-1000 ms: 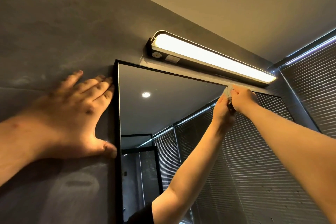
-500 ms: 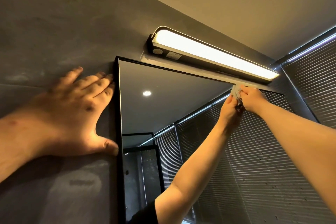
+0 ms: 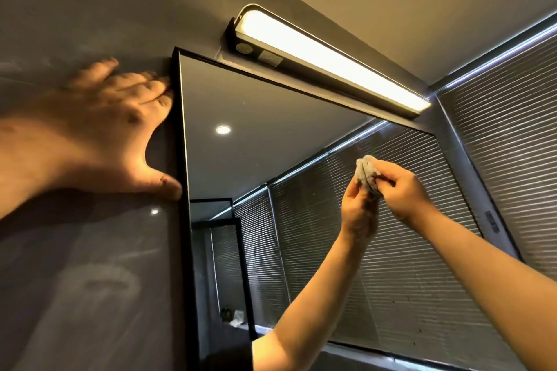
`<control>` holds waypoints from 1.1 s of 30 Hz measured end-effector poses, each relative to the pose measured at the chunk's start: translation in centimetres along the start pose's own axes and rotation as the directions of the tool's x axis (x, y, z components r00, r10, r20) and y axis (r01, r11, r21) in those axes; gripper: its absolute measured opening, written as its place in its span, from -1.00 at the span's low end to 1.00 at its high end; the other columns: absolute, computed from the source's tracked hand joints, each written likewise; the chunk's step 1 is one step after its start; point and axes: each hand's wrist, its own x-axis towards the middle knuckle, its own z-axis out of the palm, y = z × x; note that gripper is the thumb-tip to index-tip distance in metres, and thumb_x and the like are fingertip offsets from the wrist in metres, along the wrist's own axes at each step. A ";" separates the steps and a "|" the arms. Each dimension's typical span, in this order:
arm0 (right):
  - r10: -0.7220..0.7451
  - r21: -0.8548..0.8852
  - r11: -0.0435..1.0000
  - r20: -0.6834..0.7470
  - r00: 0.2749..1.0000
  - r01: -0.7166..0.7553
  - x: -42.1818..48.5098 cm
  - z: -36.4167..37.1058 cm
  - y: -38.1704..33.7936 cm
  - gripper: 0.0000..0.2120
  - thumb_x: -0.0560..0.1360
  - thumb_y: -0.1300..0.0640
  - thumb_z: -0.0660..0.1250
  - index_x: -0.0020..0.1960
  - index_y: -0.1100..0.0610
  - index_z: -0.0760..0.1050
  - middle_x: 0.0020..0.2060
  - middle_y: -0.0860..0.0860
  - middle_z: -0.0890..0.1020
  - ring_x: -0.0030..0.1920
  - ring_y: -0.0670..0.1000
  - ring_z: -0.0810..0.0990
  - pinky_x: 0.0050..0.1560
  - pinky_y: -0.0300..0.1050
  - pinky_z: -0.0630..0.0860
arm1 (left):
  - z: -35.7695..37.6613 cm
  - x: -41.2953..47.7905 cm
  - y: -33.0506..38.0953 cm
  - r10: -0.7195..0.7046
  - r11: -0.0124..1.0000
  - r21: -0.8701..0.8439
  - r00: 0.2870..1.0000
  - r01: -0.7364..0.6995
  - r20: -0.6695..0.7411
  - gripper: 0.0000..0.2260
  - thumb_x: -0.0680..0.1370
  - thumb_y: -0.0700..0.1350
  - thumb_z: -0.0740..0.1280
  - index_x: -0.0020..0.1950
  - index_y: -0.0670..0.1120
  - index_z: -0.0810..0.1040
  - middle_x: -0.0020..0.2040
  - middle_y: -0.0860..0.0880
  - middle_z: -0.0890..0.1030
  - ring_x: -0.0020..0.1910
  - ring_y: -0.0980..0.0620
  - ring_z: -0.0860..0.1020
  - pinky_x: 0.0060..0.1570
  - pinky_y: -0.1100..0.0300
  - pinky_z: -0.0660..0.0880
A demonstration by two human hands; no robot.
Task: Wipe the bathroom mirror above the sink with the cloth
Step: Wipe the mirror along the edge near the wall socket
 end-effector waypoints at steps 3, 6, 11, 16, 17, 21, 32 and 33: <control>-0.030 -0.035 0.999 -0.007 1.000 0.029 -0.8 0.0 0.2 -0.56 0.56 0.39 0.26 0.40 0.14 0.48 0.32 -0.03 0.55 0.35 -0.08 0.48 0.40 -0.10 0.40 | -0.1 -1.1 0.3 0.013 0.999 -0.031 0.998 -0.011 0.066 -0.66 0.66 -0.26 0.11 0.43 -0.22 0.37 0.31 -0.21 0.51 0.26 -0.12 0.51 0.24 0.10 0.47; -0.004 -0.092 0.996 -0.029 1.000 0.002 1.1 -0.1 0.1 -0.63 0.58 0.31 0.28 0.37 0.14 0.51 0.28 0.05 0.58 0.31 0.02 0.52 0.38 0.00 0.44 | 0.4 0.1 1.1 0.001 1.000 0.026 1.000 -0.001 0.000 -0.66 0.65 -0.24 0.14 0.43 -0.22 0.37 0.30 -0.24 0.50 0.23 -0.10 0.53 0.23 0.11 0.49; 0.123 -0.066 0.989 -0.101 0.987 -0.130 4.7 -0.1 -1.1 -0.73 0.59 0.23 0.30 0.27 0.18 0.57 0.17 0.15 0.63 0.21 0.15 0.57 0.27 0.06 0.50 | 1.7 2.1 2.5 -0.024 0.994 0.101 0.988 0.039 -0.152 -0.71 0.64 -0.16 0.18 0.34 -0.18 0.48 0.21 -0.20 0.57 0.18 -0.11 0.55 0.27 -0.02 0.42; 0.110 -0.063 0.990 -0.182 0.977 -0.123 3.9 0.9 -1.4 -0.75 0.59 0.19 0.29 0.23 0.20 0.58 0.15 0.14 0.62 0.17 0.15 0.58 0.21 0.12 0.55 | 2.3 2.1 2.5 0.005 0.992 0.124 0.989 0.013 -0.148 -0.67 0.64 -0.15 0.17 0.35 -0.27 0.45 0.23 -0.27 0.54 0.23 -0.18 0.52 0.39 -0.11 0.34; 0.079 -0.071 0.993 -0.191 0.978 -0.094 3.4 1.1 -1.5 -0.75 0.58 0.19 0.30 0.22 0.21 0.58 0.15 0.14 0.61 0.17 0.14 0.57 0.21 0.10 0.54 | 2.0 1.6 2.4 0.027 0.996 0.085 0.991 -0.015 -0.131 -0.64 0.63 -0.14 0.16 0.38 -0.30 0.40 0.26 -0.30 0.50 0.27 -0.21 0.49 0.39 -0.09 0.34; -0.085 -0.140 0.989 -0.197 0.977 0.058 1.2 2.2 -2.7 -0.75 0.56 0.21 0.35 0.21 0.28 0.58 0.16 0.13 0.56 0.17 0.06 0.53 0.18 -0.12 0.46 | 0.8 0.4 2.8 0.148 0.986 -0.074 0.988 -0.151 -0.045 -0.63 0.67 -0.17 0.05 0.36 -0.40 0.34 0.17 -0.29 0.53 0.18 -0.18 0.52 0.26 0.02 0.44; 0.106 -0.114 0.982 -0.341 0.934 -0.153 6.1 3.0 -3.0 -0.75 0.59 0.14 0.28 0.13 0.28 0.60 0.13 0.24 0.60 0.13 0.25 0.58 0.15 0.03 0.51 | 2.1 2.0 5.0 0.098 0.989 0.124 0.989 -0.084 -0.107 -0.82 0.61 -0.20 0.14 0.11 -0.24 0.47 -0.08 -0.16 0.58 -0.08 -0.03 0.54 -0.05 0.15 0.51; 0.124 -0.109 0.979 -0.359 0.925 -0.173 6.2 3.1 -3.2 -0.74 0.60 0.13 0.27 0.14 0.28 0.60 0.15 0.24 0.60 0.14 0.25 0.58 0.16 0.03 0.51 | 2.1 2.4 5.3 0.104 0.977 0.198 0.988 -0.080 -0.112 -0.84 0.61 -0.20 0.14 0.08 -0.22 0.47 -0.11 -0.14 0.57 -0.11 -0.02 0.53 -0.09 0.16 0.50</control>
